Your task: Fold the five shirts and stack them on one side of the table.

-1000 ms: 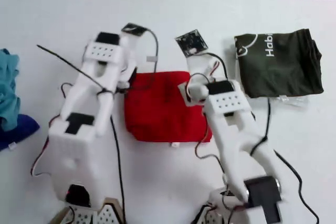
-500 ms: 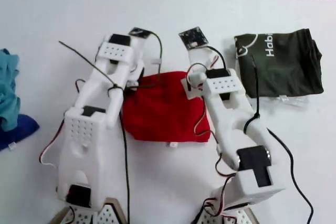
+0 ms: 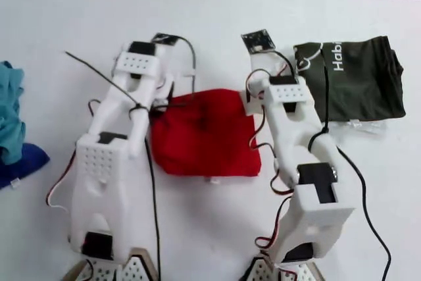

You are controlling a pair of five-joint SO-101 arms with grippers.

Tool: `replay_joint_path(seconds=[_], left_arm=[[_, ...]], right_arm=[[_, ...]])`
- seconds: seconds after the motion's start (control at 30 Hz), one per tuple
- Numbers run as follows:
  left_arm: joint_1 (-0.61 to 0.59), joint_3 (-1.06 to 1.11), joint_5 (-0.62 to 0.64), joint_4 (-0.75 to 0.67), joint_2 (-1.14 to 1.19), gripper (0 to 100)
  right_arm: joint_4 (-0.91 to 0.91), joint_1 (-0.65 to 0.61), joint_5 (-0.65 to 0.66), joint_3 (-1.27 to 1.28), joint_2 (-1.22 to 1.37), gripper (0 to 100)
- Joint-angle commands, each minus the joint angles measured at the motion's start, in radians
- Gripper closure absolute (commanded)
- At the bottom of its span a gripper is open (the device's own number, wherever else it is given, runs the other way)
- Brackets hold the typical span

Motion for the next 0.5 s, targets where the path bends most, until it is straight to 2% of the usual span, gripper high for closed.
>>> replay_joint_path(seconds=[0.0,0.1,0.17,0.47], left_arm=[[-0.095,-0.013,0.006,0.009,-0.002,97],[-0.11,-0.013,0.0,0.011,-0.002,97],[-0.101,-0.013,-0.034,0.011,-0.002,97],[-0.048,-0.013,-0.041,0.023,-0.064,97]], right_arm=[[0.076,0.012,-0.005,-0.104,-0.053,97.9],[0.111,0.004,-0.005,-0.14,-0.096,97.9],[0.114,-0.012,-0.005,-0.143,-0.107,97.9],[0.119,-0.082,-0.008,-0.143,-0.117,97.9]])
